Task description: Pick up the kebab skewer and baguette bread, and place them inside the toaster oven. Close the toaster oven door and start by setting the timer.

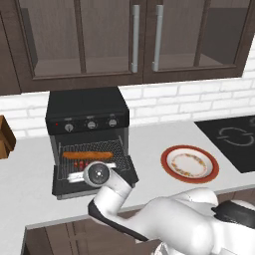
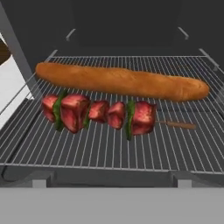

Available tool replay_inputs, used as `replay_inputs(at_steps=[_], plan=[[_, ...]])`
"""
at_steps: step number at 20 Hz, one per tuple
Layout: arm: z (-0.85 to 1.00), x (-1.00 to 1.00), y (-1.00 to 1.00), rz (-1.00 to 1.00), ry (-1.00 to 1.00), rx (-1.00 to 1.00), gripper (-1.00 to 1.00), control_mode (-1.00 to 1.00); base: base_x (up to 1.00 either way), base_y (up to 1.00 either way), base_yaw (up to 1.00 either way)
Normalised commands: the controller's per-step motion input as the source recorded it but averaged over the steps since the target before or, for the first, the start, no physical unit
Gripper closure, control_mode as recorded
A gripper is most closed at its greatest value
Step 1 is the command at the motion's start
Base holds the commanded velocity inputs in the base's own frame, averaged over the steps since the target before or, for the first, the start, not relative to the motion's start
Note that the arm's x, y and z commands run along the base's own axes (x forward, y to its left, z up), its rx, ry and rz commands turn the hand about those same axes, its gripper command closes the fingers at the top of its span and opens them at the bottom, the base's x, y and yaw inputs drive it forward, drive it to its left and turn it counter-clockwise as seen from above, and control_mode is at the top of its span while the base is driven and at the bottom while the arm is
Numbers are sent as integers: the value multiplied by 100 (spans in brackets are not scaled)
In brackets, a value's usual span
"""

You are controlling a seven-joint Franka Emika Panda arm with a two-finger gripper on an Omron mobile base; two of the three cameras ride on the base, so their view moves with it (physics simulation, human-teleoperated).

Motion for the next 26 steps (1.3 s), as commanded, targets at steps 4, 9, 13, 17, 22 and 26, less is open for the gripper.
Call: replay_inputs(at_steps=[4, 9, 13, 17, 22, 26], plan=[[-3, 9, -13, 5, 0, 2, -100, -100, 0, 0, 0], [-24, 0, -16, -3, -6, 2, -100, -100, 0, 0, 0], [-14, 0, 0, -11, -4, 0, -100, -100, 0, 0, 0], [0, 4, 10, -5, -5, 0, -100, -100, 0, 0, 0], [0, 8, 9, 0, -2, 0, -100, -100, 0, 0, 0], [0, 11, 0, 0, -1, 0, -100, -100, 0, 0, 0]])
